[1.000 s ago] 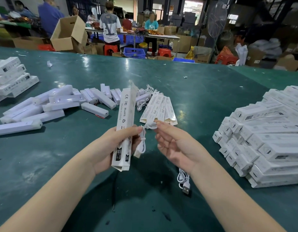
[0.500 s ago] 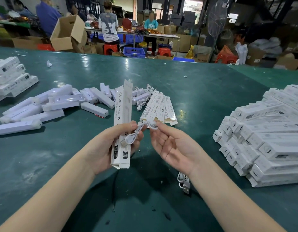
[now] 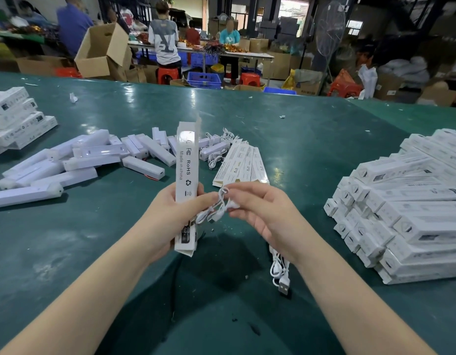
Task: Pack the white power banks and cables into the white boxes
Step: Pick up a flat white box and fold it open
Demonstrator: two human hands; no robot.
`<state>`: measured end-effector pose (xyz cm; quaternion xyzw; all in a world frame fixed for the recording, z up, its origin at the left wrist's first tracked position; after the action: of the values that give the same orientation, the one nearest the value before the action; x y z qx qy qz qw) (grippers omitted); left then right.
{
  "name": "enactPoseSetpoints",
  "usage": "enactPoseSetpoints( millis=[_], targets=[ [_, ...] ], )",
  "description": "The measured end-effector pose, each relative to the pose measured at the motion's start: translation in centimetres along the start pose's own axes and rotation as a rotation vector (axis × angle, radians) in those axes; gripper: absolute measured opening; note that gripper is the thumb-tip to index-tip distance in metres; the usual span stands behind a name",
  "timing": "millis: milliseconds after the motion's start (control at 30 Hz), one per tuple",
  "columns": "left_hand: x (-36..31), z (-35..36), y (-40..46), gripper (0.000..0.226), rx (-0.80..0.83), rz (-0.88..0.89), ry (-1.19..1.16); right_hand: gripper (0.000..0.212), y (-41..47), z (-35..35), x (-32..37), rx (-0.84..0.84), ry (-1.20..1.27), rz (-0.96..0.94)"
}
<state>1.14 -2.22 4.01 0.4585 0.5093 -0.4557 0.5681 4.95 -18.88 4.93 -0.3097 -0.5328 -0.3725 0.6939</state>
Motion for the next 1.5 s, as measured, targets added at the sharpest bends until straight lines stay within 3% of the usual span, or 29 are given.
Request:
enactPoseSetpoints(
  millis=[133, 300, 433, 700, 767, 833, 967, 1033, 1133, 1233, 1333, 1500],
  targets=[
    [0.2, -0.3, 0.1, 0.035, -0.029, 0.056, 0.132, 0.018, -0.1, -0.5, -0.4, -0.124, -0.307, -0.02],
    [0.8, -0.8, 0.3, 0.015, -0.083, 0.131, 0.555, 0.013, 0.2, -1.0, -0.3, -0.206, -0.102, -0.053],
    [0.1, -0.3, 0.0, 0.007, -0.067, 0.179, 0.323, 0.015, 0.0, -0.5, -0.3, -0.193, -0.053, -0.058],
    [-0.1, 0.4, -0.5, 0.036, -0.04, 0.298, 0.319, 0.02, 0.0, -0.2, -1.3, -0.24, 0.141, 0.015],
    [-0.1, 0.5, -0.6, 0.042, -0.034, 0.294, 0.334, 0.02, 0.0, -0.2, -1.2, -0.271, 0.059, -0.003],
    [0.1, 0.4, -0.5, 0.038, -0.037, 0.241, 0.329, 0.022, -0.1, 0.0, -0.9, -0.253, -0.173, -0.085],
    [0.2, 0.3, -0.3, 0.026, 0.015, 0.145, 0.2, 0.062, -0.8, 0.9, -0.6, -0.002, -0.731, -0.23],
    [0.2, 0.5, -0.4, 0.019, 0.065, 0.107, 0.085, 0.061, -0.6, 1.1, -0.6, -0.006, -0.913, -0.302],
    [0.2, 0.6, -0.5, 0.014, 0.108, 0.064, 0.067, 0.045, -0.6, 1.3, -0.4, -0.047, -0.941, -0.371],
    [0.1, 0.7, -0.5, 0.013, 0.167, -0.003, 0.029, 0.04, -0.7, 0.9, -0.3, -0.034, -0.837, -0.31],
    [0.0, 0.4, -0.5, 0.012, 0.204, -0.078, -0.051, 0.048, -0.9, 0.2, 0.0, 0.059, -0.749, -0.16],
    [-0.1, 0.1, -0.4, 0.021, 0.263, -0.121, -0.013, 0.056, -1.2, 0.2, 0.5, 0.129, -0.753, -0.133]
  ],
)
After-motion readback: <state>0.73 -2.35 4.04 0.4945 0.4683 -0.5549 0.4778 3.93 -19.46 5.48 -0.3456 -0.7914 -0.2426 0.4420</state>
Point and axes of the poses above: each hand's wrist, its own y-axis towards the middle knuckle, its own z-axis out of the palm, x = y × z, the point moved 2 cm from there along y, towards the middle knuckle, and after that the axes turned 5 degrees about z, right-handed, at the moved point
